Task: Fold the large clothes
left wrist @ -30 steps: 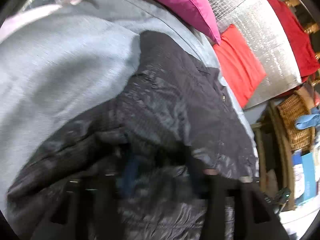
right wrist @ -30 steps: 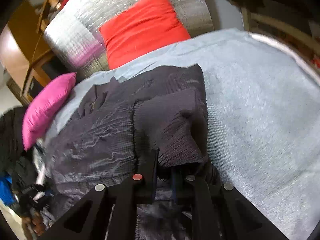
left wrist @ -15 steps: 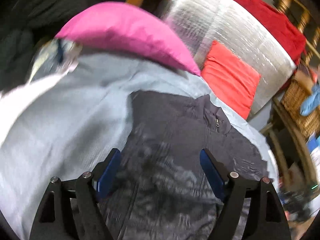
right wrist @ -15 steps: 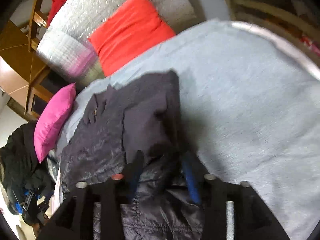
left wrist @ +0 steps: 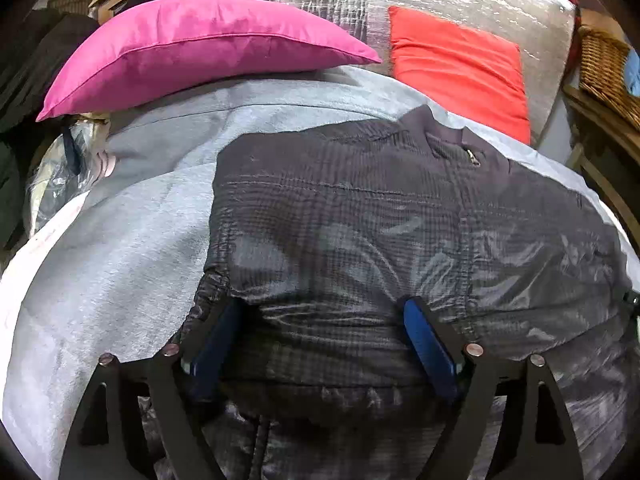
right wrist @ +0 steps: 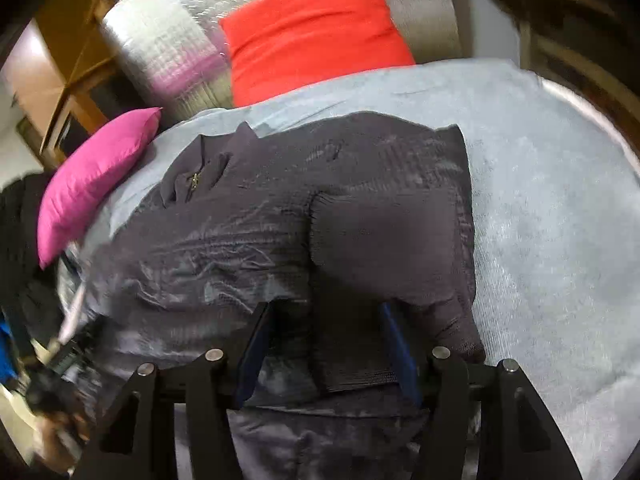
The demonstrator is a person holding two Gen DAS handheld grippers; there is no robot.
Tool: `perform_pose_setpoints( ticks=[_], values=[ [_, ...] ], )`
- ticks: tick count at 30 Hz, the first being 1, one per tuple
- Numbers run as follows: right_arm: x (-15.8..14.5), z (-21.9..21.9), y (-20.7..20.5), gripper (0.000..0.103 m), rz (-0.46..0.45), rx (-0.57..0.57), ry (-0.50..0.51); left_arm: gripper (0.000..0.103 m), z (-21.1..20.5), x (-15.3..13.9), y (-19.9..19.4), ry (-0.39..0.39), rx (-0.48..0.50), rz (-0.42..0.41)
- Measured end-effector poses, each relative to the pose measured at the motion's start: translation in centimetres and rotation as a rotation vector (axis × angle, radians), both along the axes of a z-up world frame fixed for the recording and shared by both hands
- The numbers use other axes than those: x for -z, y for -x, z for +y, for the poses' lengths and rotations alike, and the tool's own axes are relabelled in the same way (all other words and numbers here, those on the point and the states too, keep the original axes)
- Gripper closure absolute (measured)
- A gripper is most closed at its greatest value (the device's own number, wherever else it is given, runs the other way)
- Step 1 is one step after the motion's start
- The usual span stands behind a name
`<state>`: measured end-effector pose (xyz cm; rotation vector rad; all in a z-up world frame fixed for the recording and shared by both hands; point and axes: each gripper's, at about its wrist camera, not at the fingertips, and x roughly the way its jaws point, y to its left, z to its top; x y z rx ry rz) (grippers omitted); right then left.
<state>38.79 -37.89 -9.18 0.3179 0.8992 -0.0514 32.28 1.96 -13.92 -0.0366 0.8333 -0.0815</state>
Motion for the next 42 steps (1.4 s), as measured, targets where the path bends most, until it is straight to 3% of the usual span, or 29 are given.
perform_pose_setpoints(
  ticks=[11,15,18,21,26,29,37,39,42],
  values=[
    [-1.4,2.3,-0.6,0.043,0.050,0.005,0.164,0.015,0.2,0.1,0.0,0.019,0.000,-0.013],
    [-5.8,4.5,0.3,0.043,-0.103,-0.010,0.193,0.016,0.3,-2.3,0.7,0.050,-0.042,-0.029],
    [-6.9,6.3,-1.1,0.042,-0.139,-0.041,0.222,0.016,-0.3,-5.4,1.5,0.103,-0.060,-0.124],
    [-5.8,7.7,-3.3,0.042,-0.114,-0.053,0.232,0.016,-3.1,-6.2,1.1,0.062,0.004,-0.140],
    [-0.4,8.2,-5.5,0.042,0.025,-0.051,0.244,0.016,-6.8,-1.6,0.4,-0.038,0.058,-0.025],
    [0.7,9.2,-5.2,0.042,0.023,-0.077,0.332,0.015,-7.6,0.1,0.6,-0.108,0.060,-0.034],
    [1.0,9.3,-4.5,0.042,0.011,-0.071,0.345,0.010,-7.1,0.1,0.3,-0.073,0.082,-0.017],
    [-0.5,8.9,-3.4,0.042,-0.005,-0.073,0.311,0.010,-6.2,-1.2,1.2,-0.053,0.087,-0.042],
    [-3.0,8.8,-0.8,0.042,-0.089,-0.073,0.313,0.010,-2.8,-3.6,2.5,-0.017,0.009,-0.130]
  ],
)
